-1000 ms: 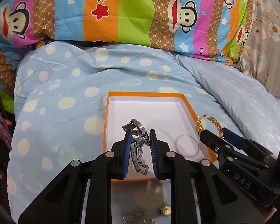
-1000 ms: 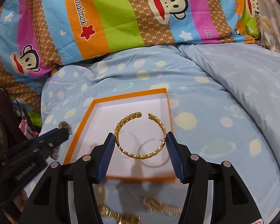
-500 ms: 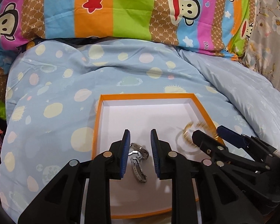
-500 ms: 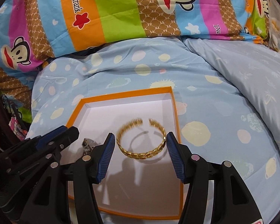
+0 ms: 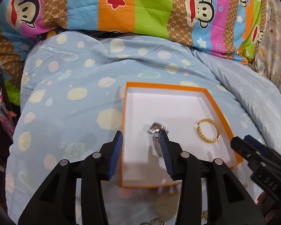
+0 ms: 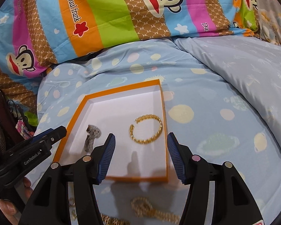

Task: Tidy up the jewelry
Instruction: 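Carry both items over the orange box and open both tools to drop them, then grasp the black bead bracelet with the right tool and lift it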

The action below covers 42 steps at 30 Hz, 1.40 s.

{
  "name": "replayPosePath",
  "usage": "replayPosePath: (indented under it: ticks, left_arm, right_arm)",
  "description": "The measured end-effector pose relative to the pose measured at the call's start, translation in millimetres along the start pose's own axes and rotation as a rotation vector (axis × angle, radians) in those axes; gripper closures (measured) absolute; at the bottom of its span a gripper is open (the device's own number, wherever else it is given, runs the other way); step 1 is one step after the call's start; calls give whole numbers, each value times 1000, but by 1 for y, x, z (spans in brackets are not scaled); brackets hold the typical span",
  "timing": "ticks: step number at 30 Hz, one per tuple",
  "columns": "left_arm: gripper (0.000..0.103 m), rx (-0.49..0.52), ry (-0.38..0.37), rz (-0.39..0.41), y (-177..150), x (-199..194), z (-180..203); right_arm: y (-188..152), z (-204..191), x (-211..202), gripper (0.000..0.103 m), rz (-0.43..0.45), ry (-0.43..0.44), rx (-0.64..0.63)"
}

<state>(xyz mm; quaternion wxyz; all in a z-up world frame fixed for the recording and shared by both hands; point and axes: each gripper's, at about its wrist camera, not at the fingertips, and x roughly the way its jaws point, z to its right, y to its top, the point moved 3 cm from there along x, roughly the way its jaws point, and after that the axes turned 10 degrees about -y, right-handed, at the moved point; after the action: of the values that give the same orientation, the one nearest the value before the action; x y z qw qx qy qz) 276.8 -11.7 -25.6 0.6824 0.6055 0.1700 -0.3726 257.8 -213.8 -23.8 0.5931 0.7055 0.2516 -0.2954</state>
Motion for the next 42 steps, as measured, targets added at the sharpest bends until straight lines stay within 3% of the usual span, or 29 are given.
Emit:
replayPosePath:
  ticks: [10, 16, 21, 26, 27, 29, 31, 36, 42]
  left_arm:
    - [64, -5, 39, -80, -31, 5, -2]
    - [64, -1, 36, -74, -41, -2, -1]
    - [64, -14, 24, -73, -48, -10, 0]
    - [64, -65, -27, -24, -48, -34, -2]
    - [61, -62, -36, 0, -48, -45, -1]
    - [45, -46, -21, 48, -53, -67, 0]
    - [41, -34, -7, 73, -61, -83, -1]
    - [41, -55, -14, 39, -97, -100, -12]
    - [41, -52, 7, -13, -135, -110, -26]
  right_arm:
    - [-18, -12, 14, 54, -55, -76, -61]
    - [-28, -14, 5, 55, -52, -99, -94]
    - [-33, -9, -6, 55, -54, -75, -75]
    - [-39, -4, -53, 55, 32, -13, -30]
    - [-45, -3, -66, 55, 45, -1, -36]
    - [-62, -4, -86, 52, 54, 6, -57]
    - [-87, -7, -100, 51, 31, 24, -76]
    - [-137, -25, -106, 50, -48, 27, -134]
    - [-152, -35, -96, 50, -103, 21, -121]
